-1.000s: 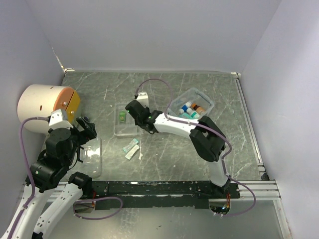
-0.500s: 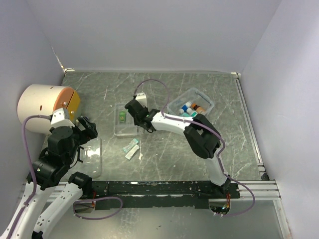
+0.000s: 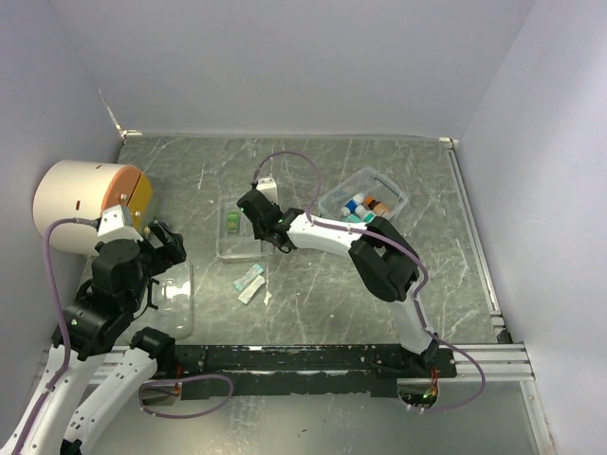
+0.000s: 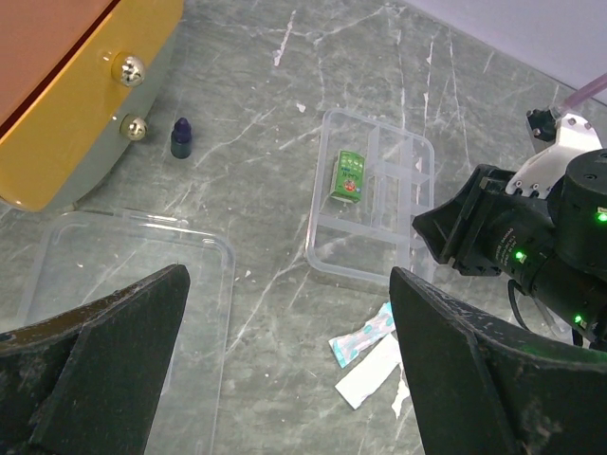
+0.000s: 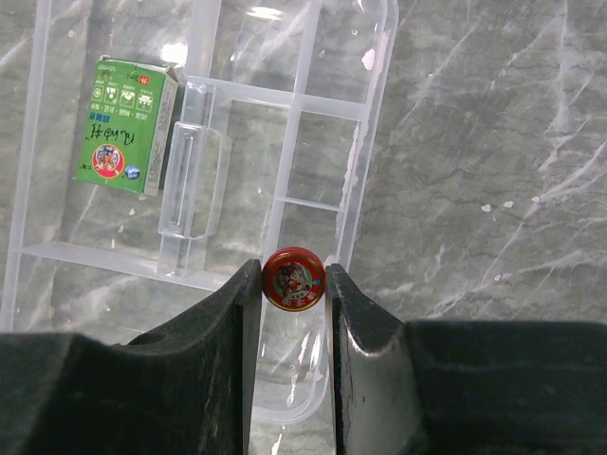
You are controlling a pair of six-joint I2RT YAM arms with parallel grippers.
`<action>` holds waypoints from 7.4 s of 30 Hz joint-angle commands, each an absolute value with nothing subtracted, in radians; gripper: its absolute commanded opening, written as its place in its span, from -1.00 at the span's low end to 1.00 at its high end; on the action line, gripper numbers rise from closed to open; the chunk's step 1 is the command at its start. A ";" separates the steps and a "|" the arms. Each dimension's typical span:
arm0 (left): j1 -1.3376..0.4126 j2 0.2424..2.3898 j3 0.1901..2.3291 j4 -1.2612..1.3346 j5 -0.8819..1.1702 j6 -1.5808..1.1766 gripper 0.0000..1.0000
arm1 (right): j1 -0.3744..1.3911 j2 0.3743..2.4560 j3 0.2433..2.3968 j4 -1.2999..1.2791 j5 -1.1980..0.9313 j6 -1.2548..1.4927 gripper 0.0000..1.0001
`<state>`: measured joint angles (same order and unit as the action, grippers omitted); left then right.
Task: Organize the medicine kit
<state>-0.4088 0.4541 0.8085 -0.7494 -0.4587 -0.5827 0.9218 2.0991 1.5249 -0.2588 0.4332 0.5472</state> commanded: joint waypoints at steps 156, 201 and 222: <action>-0.602 1.551 1.025 -0.487 0.049 0.861 -0.86 | 0.916 1.318 0.606 0.106 0.137 0.768 -0.20; -0.745 1.101 0.987 -0.506 0.043 0.128 0.85 | 0.918 1.409 0.605 0.158 0.118 0.768 -0.21; -0.816 1.469 1.037 -0.596 -0.099 0.013 0.17 | 0.917 1.431 0.567 0.202 0.135 0.780 -0.22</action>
<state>-0.7971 1.4090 0.9741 -0.5232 -0.0589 -0.0055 0.9192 1.4242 0.5587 0.1825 0.1226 0.7788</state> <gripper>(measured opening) 0.618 0.392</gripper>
